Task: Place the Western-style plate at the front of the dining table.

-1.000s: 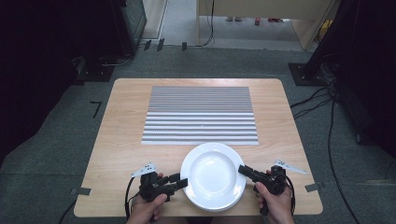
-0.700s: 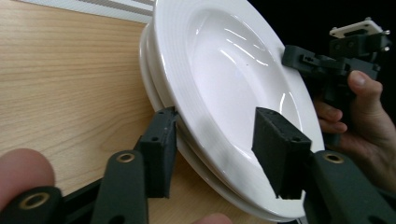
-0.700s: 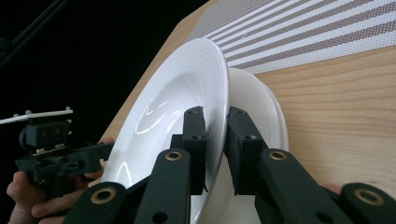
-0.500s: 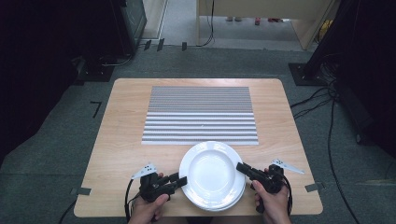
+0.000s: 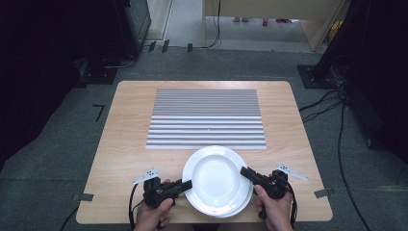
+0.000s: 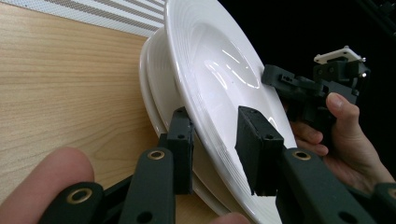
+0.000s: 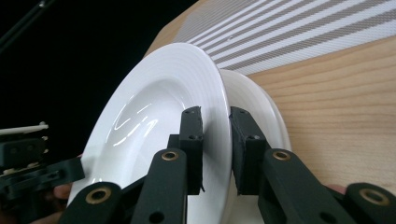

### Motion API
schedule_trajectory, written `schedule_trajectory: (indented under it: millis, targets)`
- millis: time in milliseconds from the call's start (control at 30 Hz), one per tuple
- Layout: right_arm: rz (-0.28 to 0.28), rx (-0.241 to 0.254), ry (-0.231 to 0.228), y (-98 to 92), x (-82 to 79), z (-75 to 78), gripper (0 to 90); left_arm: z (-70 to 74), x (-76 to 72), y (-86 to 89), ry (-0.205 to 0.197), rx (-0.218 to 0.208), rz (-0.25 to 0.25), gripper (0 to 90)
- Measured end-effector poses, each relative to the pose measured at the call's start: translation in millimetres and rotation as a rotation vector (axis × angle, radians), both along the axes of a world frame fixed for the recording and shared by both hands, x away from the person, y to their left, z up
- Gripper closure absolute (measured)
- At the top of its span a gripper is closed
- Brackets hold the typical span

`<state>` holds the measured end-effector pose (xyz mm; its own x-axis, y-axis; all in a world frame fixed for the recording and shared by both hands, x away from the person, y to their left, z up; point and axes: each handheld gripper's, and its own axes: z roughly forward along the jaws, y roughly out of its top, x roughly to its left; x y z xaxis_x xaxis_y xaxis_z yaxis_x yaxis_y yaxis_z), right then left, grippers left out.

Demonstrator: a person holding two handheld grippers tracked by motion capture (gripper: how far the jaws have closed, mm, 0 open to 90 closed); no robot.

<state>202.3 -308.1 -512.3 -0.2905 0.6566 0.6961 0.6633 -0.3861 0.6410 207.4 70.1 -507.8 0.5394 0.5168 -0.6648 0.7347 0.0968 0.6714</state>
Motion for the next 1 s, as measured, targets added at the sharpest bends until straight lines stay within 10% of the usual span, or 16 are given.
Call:
schedule_trajectory:
  millis: [1000]
  targets:
    - [-0.054, 0.012, -0.035, 9.5, -7.7, 11.5, 80.1, 9.4, -2.4, -12.3, -0.039, 0.144, 0.137, 70.2]
